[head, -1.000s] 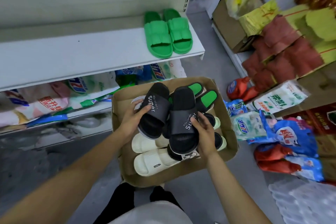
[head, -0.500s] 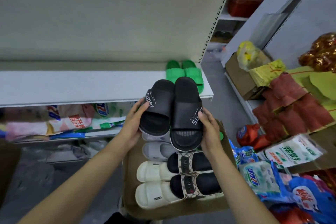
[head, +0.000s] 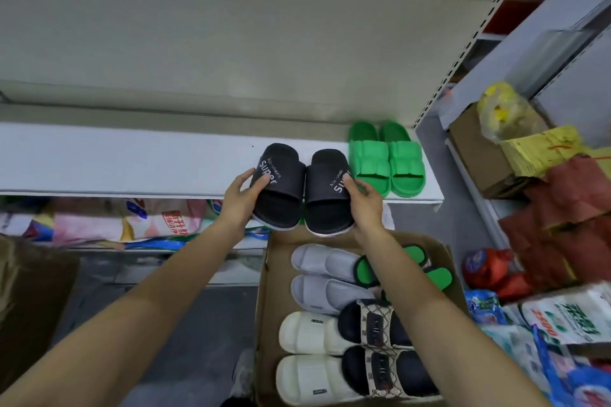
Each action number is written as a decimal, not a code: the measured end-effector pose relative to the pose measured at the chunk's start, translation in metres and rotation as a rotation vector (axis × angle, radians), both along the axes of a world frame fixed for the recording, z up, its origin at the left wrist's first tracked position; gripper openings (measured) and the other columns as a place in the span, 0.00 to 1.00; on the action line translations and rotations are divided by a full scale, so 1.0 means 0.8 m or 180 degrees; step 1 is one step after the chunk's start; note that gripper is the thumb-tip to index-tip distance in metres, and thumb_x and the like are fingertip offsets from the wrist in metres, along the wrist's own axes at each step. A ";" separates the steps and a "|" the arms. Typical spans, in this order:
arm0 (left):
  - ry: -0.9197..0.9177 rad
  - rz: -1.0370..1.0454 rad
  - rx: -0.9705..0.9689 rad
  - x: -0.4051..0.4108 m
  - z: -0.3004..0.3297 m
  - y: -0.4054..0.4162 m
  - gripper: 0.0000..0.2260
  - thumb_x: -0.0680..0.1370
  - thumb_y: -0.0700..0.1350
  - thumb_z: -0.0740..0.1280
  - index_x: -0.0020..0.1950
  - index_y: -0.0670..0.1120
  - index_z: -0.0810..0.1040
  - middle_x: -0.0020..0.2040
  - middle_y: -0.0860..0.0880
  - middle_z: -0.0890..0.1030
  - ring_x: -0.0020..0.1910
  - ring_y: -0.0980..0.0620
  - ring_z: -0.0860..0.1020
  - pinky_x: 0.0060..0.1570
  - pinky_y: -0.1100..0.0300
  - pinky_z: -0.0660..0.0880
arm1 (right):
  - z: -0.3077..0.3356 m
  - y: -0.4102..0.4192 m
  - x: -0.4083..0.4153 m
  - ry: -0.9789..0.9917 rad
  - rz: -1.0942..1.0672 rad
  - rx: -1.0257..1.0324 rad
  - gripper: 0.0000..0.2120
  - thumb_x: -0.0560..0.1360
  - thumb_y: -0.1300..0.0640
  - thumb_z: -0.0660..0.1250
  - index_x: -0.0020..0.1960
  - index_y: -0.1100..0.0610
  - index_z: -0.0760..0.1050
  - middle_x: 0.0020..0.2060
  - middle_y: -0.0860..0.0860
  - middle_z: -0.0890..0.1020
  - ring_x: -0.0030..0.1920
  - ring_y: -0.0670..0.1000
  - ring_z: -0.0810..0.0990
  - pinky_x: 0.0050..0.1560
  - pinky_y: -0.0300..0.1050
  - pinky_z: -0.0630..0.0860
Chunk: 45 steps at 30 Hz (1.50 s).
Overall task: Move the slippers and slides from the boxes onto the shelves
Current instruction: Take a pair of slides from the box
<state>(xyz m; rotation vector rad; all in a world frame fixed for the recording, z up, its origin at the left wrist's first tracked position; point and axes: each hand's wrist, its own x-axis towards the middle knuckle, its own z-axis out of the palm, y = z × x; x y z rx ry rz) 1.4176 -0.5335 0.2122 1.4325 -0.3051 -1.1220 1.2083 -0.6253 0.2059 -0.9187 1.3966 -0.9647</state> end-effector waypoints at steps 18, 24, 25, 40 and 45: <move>-0.2265 -0.0625 0.0170 0.029 -0.046 -0.072 0.21 0.75 0.47 0.75 0.66 0.48 0.77 0.54 0.55 0.82 0.53 0.52 0.80 0.54 0.58 0.76 | -0.044 -0.068 0.044 0.0887 0.0744 -0.0661 0.14 0.77 0.52 0.71 0.60 0.56 0.78 0.51 0.49 0.84 0.52 0.50 0.83 0.57 0.49 0.79; -0.2218 -0.0640 0.0211 0.032 -0.054 -0.095 0.21 0.72 0.53 0.75 0.63 0.54 0.78 0.54 0.53 0.85 0.52 0.52 0.83 0.56 0.49 0.80 | -0.042 -0.094 0.058 0.1041 0.0743 -0.0823 0.20 0.80 0.54 0.67 0.69 0.60 0.72 0.54 0.48 0.78 0.55 0.49 0.78 0.57 0.42 0.72; -0.2213 -0.0632 0.0223 0.032 -0.054 -0.100 0.21 0.72 0.54 0.75 0.63 0.54 0.78 0.54 0.53 0.85 0.52 0.52 0.83 0.56 0.49 0.79 | -0.041 -0.099 0.059 0.1089 0.0741 -0.0859 0.21 0.80 0.55 0.67 0.70 0.61 0.71 0.54 0.49 0.78 0.56 0.49 0.77 0.58 0.41 0.72; -0.3689 -0.1744 -0.0893 -0.004 -0.002 -0.066 0.21 0.77 0.46 0.71 0.70 0.52 0.74 0.66 0.54 0.76 0.65 0.53 0.75 0.65 0.54 0.73 | 0.008 -0.041 -0.010 0.1641 0.1608 -0.2030 0.22 0.76 0.54 0.71 0.68 0.57 0.74 0.64 0.52 0.78 0.65 0.50 0.75 0.67 0.44 0.70; -0.3128 -0.1902 -0.1246 -0.059 0.013 -0.032 0.18 0.76 0.43 0.74 0.65 0.49 0.78 0.61 0.53 0.79 0.61 0.56 0.77 0.63 0.54 0.75 | 0.020 0.016 -0.076 0.1667 0.1837 -0.2092 0.21 0.76 0.52 0.71 0.67 0.53 0.74 0.62 0.47 0.78 0.64 0.44 0.75 0.65 0.35 0.69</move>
